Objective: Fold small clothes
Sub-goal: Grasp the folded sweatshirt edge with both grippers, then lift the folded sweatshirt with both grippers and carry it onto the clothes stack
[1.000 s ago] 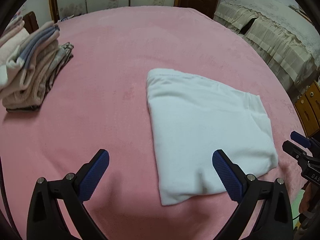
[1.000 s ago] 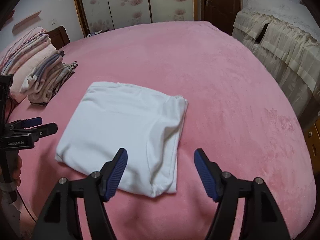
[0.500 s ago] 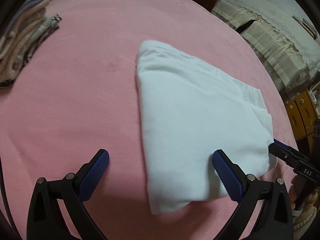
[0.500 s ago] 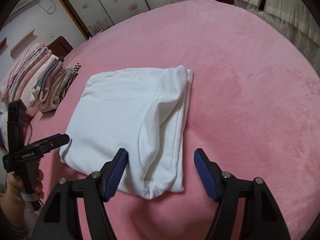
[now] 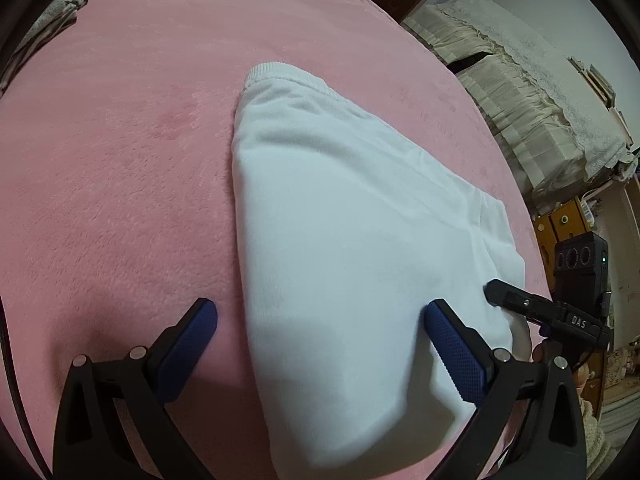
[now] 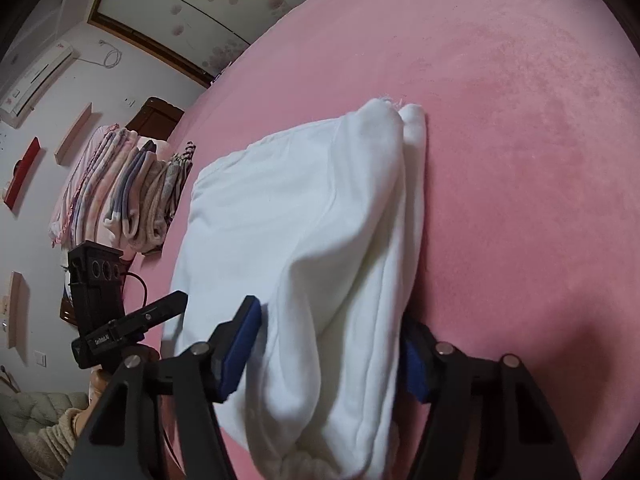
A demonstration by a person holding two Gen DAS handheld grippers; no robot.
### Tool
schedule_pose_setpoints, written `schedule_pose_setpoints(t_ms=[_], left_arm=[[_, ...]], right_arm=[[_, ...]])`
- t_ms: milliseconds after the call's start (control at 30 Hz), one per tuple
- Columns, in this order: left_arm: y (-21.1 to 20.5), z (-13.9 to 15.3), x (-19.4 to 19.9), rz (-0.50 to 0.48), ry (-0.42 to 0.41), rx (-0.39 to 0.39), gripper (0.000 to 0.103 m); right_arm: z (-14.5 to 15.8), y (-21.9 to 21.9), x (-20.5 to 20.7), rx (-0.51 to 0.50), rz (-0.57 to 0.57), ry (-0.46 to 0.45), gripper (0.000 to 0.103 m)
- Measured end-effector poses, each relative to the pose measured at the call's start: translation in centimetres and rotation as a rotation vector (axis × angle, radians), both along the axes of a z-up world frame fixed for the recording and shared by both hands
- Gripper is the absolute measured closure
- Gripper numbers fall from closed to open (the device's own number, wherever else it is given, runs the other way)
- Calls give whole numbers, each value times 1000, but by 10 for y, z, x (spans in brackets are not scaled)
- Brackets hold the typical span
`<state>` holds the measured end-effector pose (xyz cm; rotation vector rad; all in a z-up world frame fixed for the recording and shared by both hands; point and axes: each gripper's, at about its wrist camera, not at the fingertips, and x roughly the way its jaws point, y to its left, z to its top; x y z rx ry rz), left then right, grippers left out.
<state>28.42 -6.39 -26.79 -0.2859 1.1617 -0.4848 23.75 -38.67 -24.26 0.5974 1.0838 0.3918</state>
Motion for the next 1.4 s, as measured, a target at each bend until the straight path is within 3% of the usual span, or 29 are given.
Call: schedule_pose_setpoints(t_ms=[100, 167, 200, 233, 367, 433, 533, 600, 667, 833, 1033, 1233, 1400], left_arm=[[-3, 2, 2, 0, -12, 1, 2], [-8, 5, 0, -21, -24, -3, 12], [-11, 7, 0, -36, -24, -14, 25], [-14, 9, 0, -43, -24, -9, 27], [-13, 12, 1, -37, -22, -13, 40], [-5, 13, 2, -15, -10, -30, 58], [-1, 16, 0, 13, -11, -45, 75], [-8, 24, -7, 3, -49, 1, 80], [-18, 36, -15, -2, -91, 53, 82], [-26, 69, -35, -3, -136, 86, 84], [-7, 121, -52, -6, -168, 138, 84], [56, 202, -50, 33, -232, 230, 84], [132, 266, -33, 68, -296, 366, 83]], right_arm=[[-2, 3, 5, 12, 14, 1, 60], [-1, 3, 2, 16, 17, -8, 67], [0, 3, 0, 20, 15, -12, 71], [1, 2, -1, 22, 12, -13, 73], [4, 6, -4, -10, 4, -30, 77], [7, 7, -6, -24, 1, -39, 79], [14, 9, -10, -49, -5, -61, 81], [21, 15, -13, -84, -5, -80, 81], [31, 20, -17, -123, -9, -95, 82], [58, 34, -31, -201, -12, -116, 83], [102, 63, -46, -249, 3, -134, 83], [164, 129, -33, -227, 51, -193, 83], [216, 204, 4, -173, 104, -251, 83]])
